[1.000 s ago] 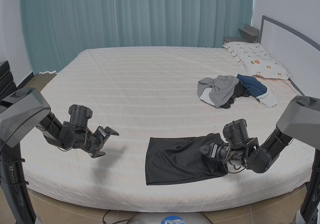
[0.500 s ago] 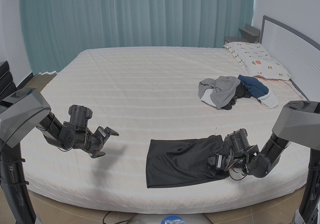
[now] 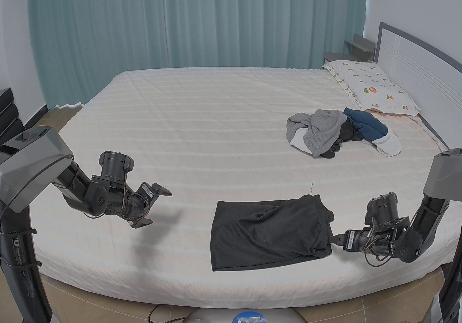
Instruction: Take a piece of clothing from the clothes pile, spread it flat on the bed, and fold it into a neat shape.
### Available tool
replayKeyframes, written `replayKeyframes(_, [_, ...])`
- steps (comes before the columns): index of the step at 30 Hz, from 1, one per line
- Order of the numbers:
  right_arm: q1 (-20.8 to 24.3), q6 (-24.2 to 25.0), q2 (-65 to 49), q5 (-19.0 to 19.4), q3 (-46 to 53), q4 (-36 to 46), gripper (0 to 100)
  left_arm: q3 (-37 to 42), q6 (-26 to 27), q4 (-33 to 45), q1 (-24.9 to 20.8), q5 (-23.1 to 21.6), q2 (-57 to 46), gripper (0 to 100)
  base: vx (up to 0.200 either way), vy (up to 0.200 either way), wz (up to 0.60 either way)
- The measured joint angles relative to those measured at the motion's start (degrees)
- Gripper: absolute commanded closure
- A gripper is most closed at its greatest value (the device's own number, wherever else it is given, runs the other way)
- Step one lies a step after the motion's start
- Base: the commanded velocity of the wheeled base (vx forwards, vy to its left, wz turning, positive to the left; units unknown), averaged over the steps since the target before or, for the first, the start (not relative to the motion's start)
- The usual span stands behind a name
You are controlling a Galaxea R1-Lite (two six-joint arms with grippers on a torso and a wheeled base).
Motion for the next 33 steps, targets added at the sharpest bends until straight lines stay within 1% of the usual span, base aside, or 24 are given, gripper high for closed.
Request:
replayKeyframes(4, [-4.1,-2.1,0.4,3.1,2.3,-5.7,0,0.0,0.0,0.0,0.0,0.0,0.0,0,0.000,0.000,0.00])
replayKeyframes(7, [-6.3,-2.5,1.0,6.7,3.2,-8.9,0,0.0,0.0,0.0,0.0,0.0,0.0,0,0.000,0.000,0.00])
replayKeyframes(9, [-7.0,-2.0,1.2,9.9,3.7,-10.9,0,0.0,0.0,0.0,0.0,0.0,0.0,0,0.000,0.000,0.00])
replayKeyframes(12, [-7.3,0.6,1.3,12.2,4.1,-12.9,0,0.0,0.0,0.0,0.0,0.0,0.0,0,0.000,0.000,0.00])
replayKeyframes(15, [-6.8,4.3,1.3,13.7,3.7,-13.9,0,0.0,0.0,0.0,0.0,0.0,0.0,0,0.000,0.000,0.00])
replayKeyframes(19, [-4.3,9.5,1.6,16.8,2.3,-14.3,0,0.0,0.0,0.0,0.0,0.0,0.0,0,0.000,0.000,0.00])
replayKeyframes(23, [-2.0,11.0,2.7,17.9,0.5,-14.7,0,0.0,0.0,0.0,0.0,0.0,0.1,0,0.000,0.000,0.00])
replayKeyframes(29, [-0.6,13.5,3.2,18.8,-0.6,-18.3,0,0.0,0.0,0.0,-0.1,0.0,0.1,0,0.000,0.000,0.00])
replayKeyframes(33, [-0.3,14.8,3.1,21.6,1.2,-20.2,0,-0.1,0.0,0.0,-0.1,0.0,0.1,0,0.000,0.000,0.00])
